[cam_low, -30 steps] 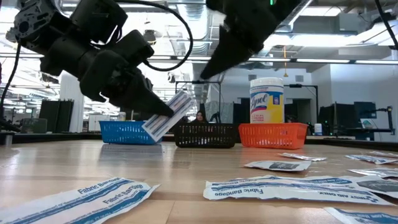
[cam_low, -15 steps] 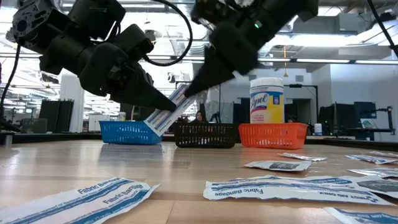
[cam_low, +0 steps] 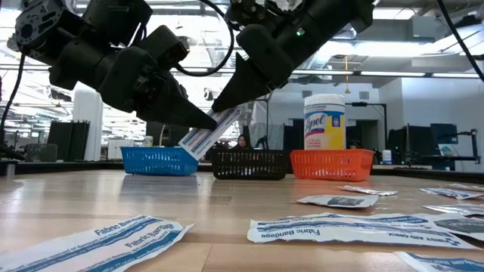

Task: Pick & Place First Aid Supplies
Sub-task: Put the bandage into the blue container

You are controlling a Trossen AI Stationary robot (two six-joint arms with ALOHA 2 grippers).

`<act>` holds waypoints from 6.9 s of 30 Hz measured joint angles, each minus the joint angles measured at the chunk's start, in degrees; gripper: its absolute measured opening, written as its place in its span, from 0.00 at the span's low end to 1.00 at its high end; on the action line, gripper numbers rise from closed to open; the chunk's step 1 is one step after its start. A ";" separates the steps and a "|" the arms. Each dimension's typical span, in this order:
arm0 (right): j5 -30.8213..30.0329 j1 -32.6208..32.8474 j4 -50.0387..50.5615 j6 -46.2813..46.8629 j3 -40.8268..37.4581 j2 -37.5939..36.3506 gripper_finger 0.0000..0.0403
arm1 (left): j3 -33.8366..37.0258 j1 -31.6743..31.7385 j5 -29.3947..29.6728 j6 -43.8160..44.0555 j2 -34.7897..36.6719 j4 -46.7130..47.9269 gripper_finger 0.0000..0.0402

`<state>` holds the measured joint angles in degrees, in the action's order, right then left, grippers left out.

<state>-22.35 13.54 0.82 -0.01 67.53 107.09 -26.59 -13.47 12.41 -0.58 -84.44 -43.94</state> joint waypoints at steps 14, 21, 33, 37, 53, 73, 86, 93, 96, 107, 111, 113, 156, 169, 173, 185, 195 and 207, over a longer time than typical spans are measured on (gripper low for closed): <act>-0.74 0.33 1.49 -2.99 0.00 0.02 0.03 | 0.00 0.00 0.01 0.00 0.00 0.20 0.02; -5.59 1.10 3.54 -3.03 0.00 -0.88 0.02 | -0.02 -0.02 0.00 0.01 0.02 1.65 0.02; -12.17 4.11 6.99 -3.04 0.00 -4.52 0.01 | 0.02 -0.02 -0.18 0.02 0.02 2.02 0.02; -11.34 4.82 7.33 -3.01 -0.01 -4.18 0.05 | 0.04 -0.02 -0.16 0.02 0.02 1.98 0.03; -8.53 2.49 2.34 -1.59 -0.05 -1.63 0.30 | 0.09 -0.02 1.46 1.30 0.02 -2.62 0.02; -7.52 1.51 1.34 -4.60 -0.04 -1.60 0.03 | 0.09 0.00 1.55 1.31 0.02 -2.44 0.02; -19.10 3.49 2.25 -8.40 -0.04 -1.66 0.01 | 0.11 0.02 1.37 1.33 0.02 -0.67 0.02; -26.84 4.84 3.20 -9.62 -0.04 -1.70 0.01 | 0.11 -0.02 2.88 2.54 0.02 -0.79 0.02; -27.06 4.53 5.17 -9.61 -0.04 -1.70 0.00 | 0.11 -0.01 6.01 2.21 0.80 -0.37 0.02; -25.02 3.93 7.63 -4.44 -0.04 -1.70 0.00 | 0.11 4.53 27.68 3.68 25.55 30.22 0.03; -23.49 3.95 7.11 -4.40 -0.04 -1.70 0.00 | 0.09 13.00 27.15 8.80 35.16 42.00 0.02; -22.63 3.96 6.67 -3.28 -0.04 -1.70 0.00 | 0.10 18.93 22.09 12.02 37.88 46.53 0.02; -12.39 4.44 11.02 3.05 -0.02 -2.44 0.00 | 0.09 27.42 -24.57 17.92 42.11 47.64 0.27; -8.19 7.89 11.33 1.44 -7.60 -17.89 0.00 | 0.07 -2.33 -18.87 9.12 23.24 18.03 0.26; -4.28 6.14 5.14 1.53 -13.90 -21.01 0.00 | 0.07 -7.47 -18.92 8.02 13.98 9.26 0.27; 5.64 0.52 -4.01 3.56 -19.21 -21.51 0.00 | -10.45 -10.58 -27.01 7.15 -11.04 -0.67 0.42; 5.67 0.73 -3.13 3.05 -19.19 -21.51 0.00 | -18.06 -9.73 -39.54 6.81 -20.35 -0.92 0.43; 5.82 0.67 -2.78 2.47 -19.19 -21.49 0.00 | -19.14 -9.54 -35.04 -9.53 -22.26 0.90 0.43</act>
<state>-16.53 14.21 -1.96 2.46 48.34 85.60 -45.73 -23.02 -22.63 -10.11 -106.70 -43.05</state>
